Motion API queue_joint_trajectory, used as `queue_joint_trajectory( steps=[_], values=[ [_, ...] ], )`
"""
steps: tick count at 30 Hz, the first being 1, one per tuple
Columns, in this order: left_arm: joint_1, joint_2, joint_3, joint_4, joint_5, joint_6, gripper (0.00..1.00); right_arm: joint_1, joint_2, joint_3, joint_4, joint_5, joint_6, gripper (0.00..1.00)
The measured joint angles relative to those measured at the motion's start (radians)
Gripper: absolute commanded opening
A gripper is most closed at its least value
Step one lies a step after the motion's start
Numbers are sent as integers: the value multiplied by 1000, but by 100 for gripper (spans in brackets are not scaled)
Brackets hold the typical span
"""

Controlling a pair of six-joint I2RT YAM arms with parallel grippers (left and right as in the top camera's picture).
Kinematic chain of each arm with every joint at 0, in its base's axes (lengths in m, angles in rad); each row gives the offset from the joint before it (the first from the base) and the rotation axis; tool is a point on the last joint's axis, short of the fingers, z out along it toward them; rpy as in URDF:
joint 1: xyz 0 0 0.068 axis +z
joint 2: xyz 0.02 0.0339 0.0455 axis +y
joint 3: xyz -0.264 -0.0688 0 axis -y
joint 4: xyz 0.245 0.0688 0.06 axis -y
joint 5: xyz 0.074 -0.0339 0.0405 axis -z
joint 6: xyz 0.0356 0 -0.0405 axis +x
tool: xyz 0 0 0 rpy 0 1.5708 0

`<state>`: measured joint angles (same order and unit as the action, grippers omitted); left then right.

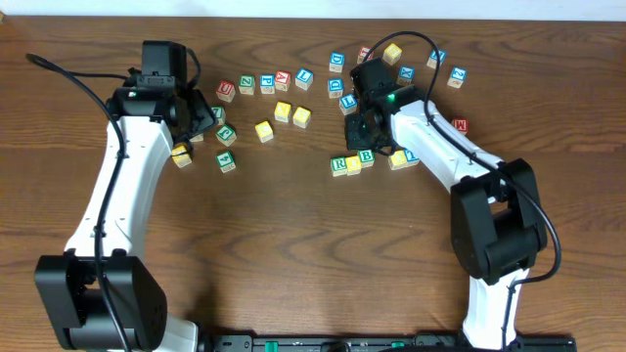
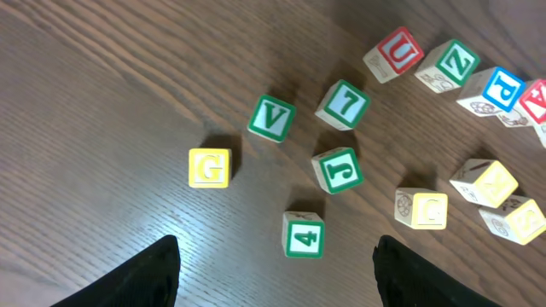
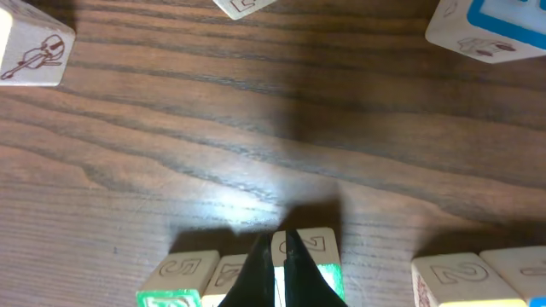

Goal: Spell out ROBOT

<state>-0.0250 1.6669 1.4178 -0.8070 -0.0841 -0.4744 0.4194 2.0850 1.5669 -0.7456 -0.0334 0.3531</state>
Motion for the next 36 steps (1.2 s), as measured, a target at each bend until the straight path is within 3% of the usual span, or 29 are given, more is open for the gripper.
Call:
queue_joint_trajectory(
  steps=[26,30,36],
  values=[
    [-84,50,0,7,4,0,72,-3,37,-6,-40,-4,-3,1],
    [-107,50,0,16,8,0,66,-4,37,-6,-35,-13,-21,1],
    [-174,51,0,27,11,-1,65,-39,7,-6,-35,-6,-24,1]
  ],
)
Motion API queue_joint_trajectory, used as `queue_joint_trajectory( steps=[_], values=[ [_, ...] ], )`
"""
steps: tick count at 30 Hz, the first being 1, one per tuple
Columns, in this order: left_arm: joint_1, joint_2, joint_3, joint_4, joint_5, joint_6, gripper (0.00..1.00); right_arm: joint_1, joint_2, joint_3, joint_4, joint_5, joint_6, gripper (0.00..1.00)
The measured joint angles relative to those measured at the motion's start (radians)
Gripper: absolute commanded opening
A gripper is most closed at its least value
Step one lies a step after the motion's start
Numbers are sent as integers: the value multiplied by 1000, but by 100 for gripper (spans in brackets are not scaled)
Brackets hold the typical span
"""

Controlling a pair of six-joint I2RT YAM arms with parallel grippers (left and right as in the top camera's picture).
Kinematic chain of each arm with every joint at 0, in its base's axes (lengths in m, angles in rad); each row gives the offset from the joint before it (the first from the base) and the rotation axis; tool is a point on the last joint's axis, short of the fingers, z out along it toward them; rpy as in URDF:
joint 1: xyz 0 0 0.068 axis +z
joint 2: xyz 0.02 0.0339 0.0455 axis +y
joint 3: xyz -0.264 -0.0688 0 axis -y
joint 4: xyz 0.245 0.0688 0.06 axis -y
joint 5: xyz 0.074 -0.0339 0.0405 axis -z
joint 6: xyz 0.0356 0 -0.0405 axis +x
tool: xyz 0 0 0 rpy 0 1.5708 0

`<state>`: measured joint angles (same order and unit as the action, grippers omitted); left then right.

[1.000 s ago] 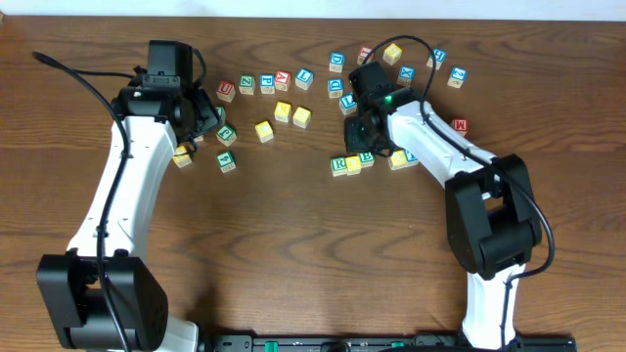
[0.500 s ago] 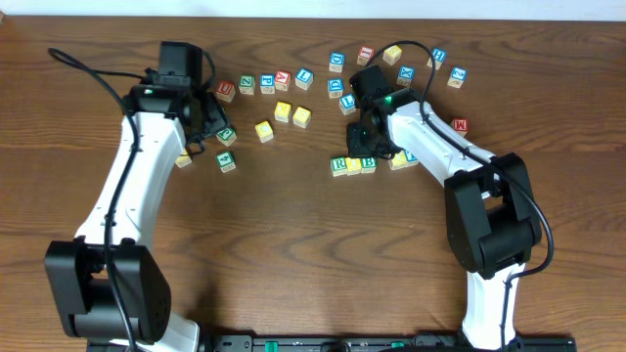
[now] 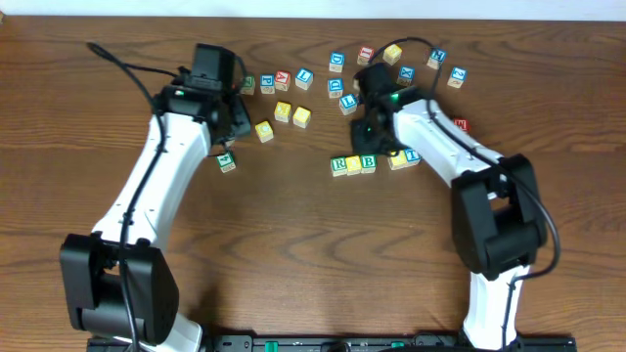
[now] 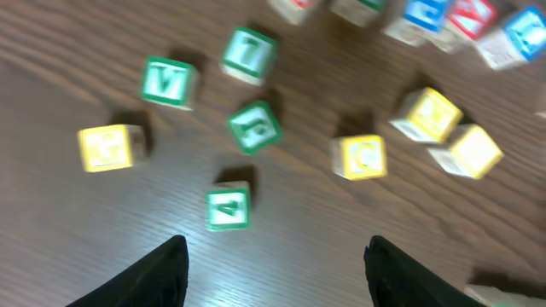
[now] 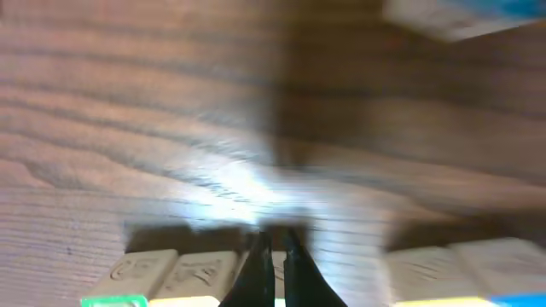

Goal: Spell out ROBOT

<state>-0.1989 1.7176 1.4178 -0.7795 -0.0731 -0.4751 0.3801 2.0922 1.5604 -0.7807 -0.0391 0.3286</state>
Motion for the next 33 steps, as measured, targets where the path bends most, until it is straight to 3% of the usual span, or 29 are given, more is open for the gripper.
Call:
queue_joint_trajectory(
  steps=[7,16,22,30,32,33],
  values=[
    [-129,51,0,17,39,-24,60,-124,-150,1,-107,10,0,1],
    [-205,222,0,103,185,-53,57,-285,-150,-2,-211,14,-3,1],
    [-243,251,-3,127,228,-53,57,-309,-150,-31,-216,17,-27,1],
    [-296,251,-3,130,236,-58,26,-309,-150,-98,-194,17,-49,1],
    [-307,251,-3,131,237,-53,10,-309,-150,-107,-183,17,-55,1],
    [-309,251,-3,130,237,-56,8,-309,-150,-114,-172,17,-58,1]
  ],
)
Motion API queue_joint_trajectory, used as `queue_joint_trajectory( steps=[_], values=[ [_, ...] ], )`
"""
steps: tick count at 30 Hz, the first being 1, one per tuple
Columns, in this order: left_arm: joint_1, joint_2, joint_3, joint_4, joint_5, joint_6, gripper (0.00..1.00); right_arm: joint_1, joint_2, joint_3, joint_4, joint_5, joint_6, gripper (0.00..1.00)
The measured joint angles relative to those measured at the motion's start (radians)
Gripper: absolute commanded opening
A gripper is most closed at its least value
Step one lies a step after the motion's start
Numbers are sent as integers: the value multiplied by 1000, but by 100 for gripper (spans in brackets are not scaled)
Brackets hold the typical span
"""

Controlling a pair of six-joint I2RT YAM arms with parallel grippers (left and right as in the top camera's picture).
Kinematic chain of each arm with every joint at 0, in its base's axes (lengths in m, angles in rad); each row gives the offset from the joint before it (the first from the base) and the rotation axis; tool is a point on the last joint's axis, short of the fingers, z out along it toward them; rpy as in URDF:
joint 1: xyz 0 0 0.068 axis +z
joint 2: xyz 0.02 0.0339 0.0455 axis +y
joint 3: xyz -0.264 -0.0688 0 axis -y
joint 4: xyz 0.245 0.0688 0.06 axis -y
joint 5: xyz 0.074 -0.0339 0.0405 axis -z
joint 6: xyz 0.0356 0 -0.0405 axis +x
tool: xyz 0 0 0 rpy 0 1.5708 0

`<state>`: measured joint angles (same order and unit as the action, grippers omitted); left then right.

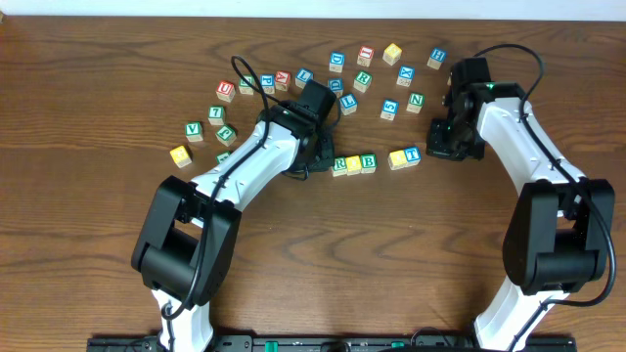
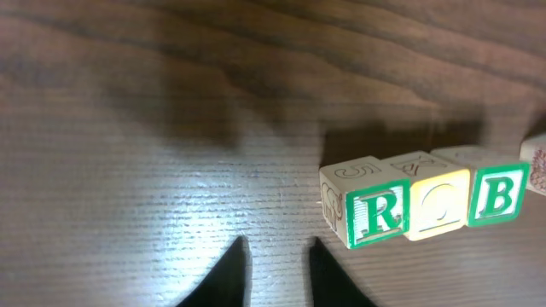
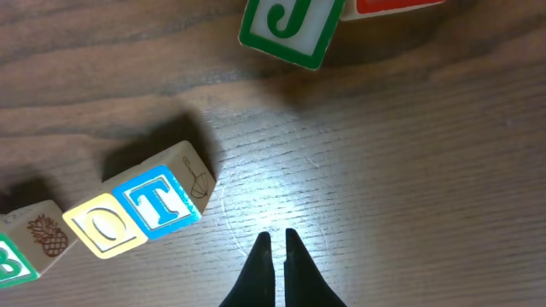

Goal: Spell out ROBOT

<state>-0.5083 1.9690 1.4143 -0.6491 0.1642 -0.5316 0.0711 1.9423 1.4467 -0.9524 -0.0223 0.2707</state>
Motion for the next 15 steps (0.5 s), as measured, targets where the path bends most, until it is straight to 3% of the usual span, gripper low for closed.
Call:
queue_joint_trajectory(
  steps=[15],
  values=[
    [-3,70,0,29,-2,12,8,0,0,-99,153,-39,-76,1]
  ],
)
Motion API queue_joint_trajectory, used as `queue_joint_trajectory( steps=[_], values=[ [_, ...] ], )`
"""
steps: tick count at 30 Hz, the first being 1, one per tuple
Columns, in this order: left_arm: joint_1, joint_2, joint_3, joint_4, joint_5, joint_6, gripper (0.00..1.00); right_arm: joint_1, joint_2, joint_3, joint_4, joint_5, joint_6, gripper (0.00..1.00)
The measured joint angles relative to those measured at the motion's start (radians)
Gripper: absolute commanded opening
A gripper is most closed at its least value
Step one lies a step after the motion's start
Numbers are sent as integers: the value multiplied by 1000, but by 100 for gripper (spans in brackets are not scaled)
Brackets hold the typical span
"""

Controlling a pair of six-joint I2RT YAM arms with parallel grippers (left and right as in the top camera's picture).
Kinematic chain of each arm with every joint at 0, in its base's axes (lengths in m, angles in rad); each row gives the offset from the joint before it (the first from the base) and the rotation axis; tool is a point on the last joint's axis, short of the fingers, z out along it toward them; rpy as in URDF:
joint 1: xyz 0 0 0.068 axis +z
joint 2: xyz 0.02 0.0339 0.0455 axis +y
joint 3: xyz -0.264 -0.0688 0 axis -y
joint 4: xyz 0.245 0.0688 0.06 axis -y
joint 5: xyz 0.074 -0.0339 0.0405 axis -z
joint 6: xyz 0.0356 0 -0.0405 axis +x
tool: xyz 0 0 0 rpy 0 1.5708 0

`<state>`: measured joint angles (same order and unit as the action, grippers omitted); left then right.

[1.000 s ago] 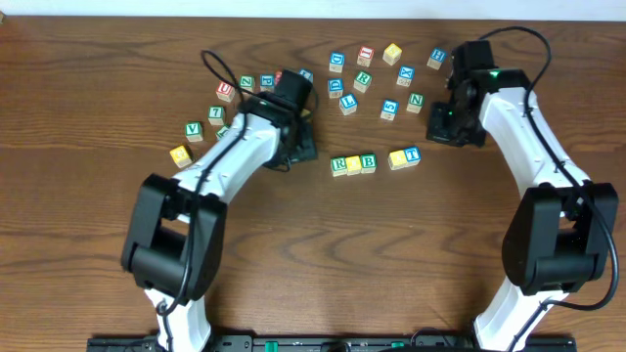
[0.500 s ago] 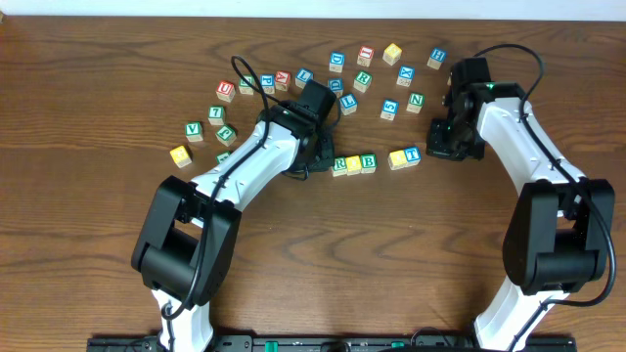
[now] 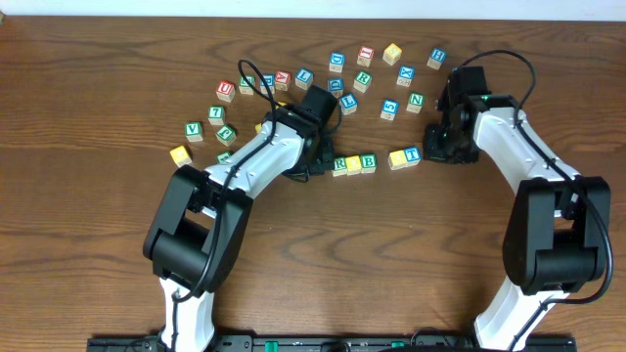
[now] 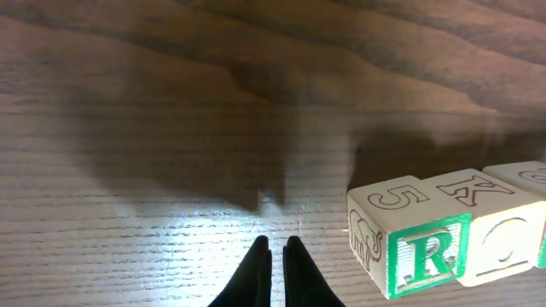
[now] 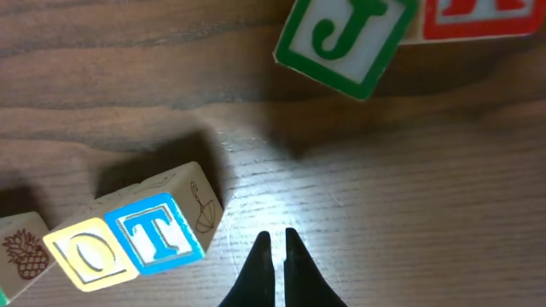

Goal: Spell out ROBOT

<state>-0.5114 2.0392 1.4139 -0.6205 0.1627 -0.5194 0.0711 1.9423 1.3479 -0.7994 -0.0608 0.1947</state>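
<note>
A row of blocks reads R (image 3: 339,166), O (image 3: 354,164), B (image 3: 368,161). A short gap to their right lies a yellow O (image 3: 397,156) touching a blue T (image 3: 412,154). My left gripper (image 4: 273,248) is shut and empty, low over the table just left of the green R block (image 4: 422,256). Also shut and empty, my right gripper (image 5: 275,243) sits low to the right of the T block (image 5: 154,235) and its O neighbour (image 5: 85,254). In the overhead view the left gripper (image 3: 316,168) and right gripper (image 3: 437,149) flank the two groups.
Several loose letter blocks lie scattered behind the row, among them a green J (image 5: 345,38) and a red block (image 5: 478,17) just beyond the right gripper. A left cluster includes a yellow block (image 3: 179,154). The table's far edge (image 3: 313,18) runs behind them.
The left gripper's fingers, narrowly apart before, are now shut, and it sits a little closer to the R block. The right gripper shifted slightly; the blocks have not moved.
At first the left gripper hung open over the left cluster while the right, shut, stood behind the R-O-B row. Then the left was further right, still open. Later the left was beside R and the right was right of T, where both remain, shut.
</note>
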Motion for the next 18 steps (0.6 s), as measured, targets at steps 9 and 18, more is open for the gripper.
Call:
queue_joint_trajectory(
  steps=[9,18],
  values=[
    [-20,0,0,8,0,0,7,0,0,-64,110,-71,-48,1],
    [-21,0,0,11,0,0,8,0,0,-97,161,-116,-67,1]
  ],
)
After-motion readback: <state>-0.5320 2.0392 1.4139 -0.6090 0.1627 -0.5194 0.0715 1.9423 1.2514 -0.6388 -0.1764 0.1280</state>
